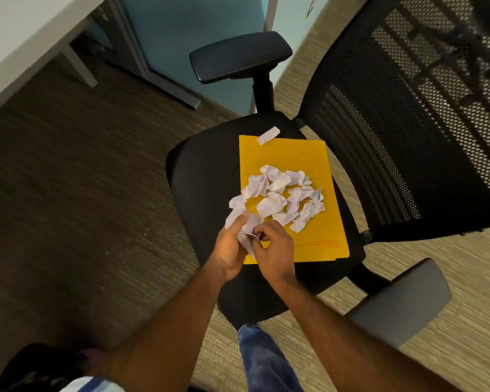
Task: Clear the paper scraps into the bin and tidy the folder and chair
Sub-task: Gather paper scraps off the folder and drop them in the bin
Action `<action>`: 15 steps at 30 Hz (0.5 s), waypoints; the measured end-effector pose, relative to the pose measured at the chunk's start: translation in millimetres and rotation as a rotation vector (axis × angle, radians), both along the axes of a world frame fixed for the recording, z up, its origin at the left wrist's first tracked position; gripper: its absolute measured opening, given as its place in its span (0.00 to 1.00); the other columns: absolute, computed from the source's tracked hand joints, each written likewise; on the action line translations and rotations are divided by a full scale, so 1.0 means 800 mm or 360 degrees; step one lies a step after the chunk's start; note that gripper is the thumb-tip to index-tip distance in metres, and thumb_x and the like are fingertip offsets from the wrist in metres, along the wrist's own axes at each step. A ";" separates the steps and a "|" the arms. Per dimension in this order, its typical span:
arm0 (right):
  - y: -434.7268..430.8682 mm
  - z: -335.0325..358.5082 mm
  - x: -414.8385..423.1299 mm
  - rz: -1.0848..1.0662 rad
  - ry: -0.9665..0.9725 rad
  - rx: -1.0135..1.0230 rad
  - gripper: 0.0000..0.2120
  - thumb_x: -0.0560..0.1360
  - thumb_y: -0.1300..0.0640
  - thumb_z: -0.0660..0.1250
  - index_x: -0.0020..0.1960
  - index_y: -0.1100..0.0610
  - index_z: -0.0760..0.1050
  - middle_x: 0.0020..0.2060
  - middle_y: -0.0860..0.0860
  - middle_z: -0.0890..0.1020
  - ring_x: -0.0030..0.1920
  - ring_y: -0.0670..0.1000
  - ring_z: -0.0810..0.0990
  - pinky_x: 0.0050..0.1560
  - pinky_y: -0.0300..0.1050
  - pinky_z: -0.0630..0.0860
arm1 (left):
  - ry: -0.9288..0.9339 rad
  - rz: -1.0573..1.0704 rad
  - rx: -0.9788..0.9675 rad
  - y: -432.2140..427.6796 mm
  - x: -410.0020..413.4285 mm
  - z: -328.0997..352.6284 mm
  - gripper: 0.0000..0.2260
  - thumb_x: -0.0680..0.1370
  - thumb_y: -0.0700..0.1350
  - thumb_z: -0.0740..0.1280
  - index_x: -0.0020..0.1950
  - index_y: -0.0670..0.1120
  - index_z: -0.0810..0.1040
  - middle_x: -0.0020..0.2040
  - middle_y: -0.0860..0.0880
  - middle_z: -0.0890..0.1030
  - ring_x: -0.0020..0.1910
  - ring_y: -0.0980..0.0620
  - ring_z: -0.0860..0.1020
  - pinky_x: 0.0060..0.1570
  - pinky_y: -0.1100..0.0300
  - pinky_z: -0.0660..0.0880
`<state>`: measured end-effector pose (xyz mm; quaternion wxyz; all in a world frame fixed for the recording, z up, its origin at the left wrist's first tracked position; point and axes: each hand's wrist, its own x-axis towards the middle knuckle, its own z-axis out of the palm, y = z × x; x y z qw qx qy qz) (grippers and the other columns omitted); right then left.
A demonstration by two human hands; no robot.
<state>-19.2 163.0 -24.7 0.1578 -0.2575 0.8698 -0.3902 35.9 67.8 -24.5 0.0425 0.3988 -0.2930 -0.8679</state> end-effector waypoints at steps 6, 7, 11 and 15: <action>-0.027 0.003 0.025 0.0150 0.0131 -0.0053 0.04 0.71 0.58 0.69 0.46 0.54 0.77 0.46 0.48 0.79 0.48 0.47 0.73 0.45 0.32 0.68 | 0.0080 0.0465 0.0361 -0.013 0.028 0.000 0.18 0.77 0.49 0.64 0.63 0.39 0.75 0.50 0.42 0.80 0.49 0.48 0.80 0.57 0.54 0.75; -0.032 0.004 0.032 0.0180 0.0133 -0.0088 0.04 0.70 0.59 0.68 0.45 0.54 0.76 0.46 0.48 0.78 0.48 0.47 0.72 0.45 0.33 0.68 | 0.0086 0.0500 0.0399 -0.017 0.035 0.001 0.18 0.77 0.49 0.63 0.61 0.39 0.76 0.49 0.42 0.80 0.48 0.48 0.80 0.55 0.55 0.77; -0.060 0.005 0.061 0.0349 0.0145 -0.0165 0.08 0.68 0.64 0.69 0.45 0.55 0.75 0.46 0.50 0.76 0.48 0.47 0.71 0.46 0.36 0.70 | 0.0135 0.0628 0.0476 -0.036 0.076 0.009 0.17 0.78 0.49 0.59 0.55 0.38 0.79 0.46 0.41 0.81 0.45 0.47 0.82 0.52 0.55 0.79; -0.094 0.011 0.115 0.0514 0.0062 -0.0285 0.09 0.68 0.68 0.65 0.43 0.56 0.73 0.44 0.50 0.75 0.48 0.49 0.72 0.47 0.40 0.72 | 0.0186 0.0875 0.0475 -0.056 0.136 0.008 0.17 0.79 0.48 0.56 0.53 0.37 0.78 0.44 0.41 0.82 0.42 0.46 0.83 0.45 0.56 0.82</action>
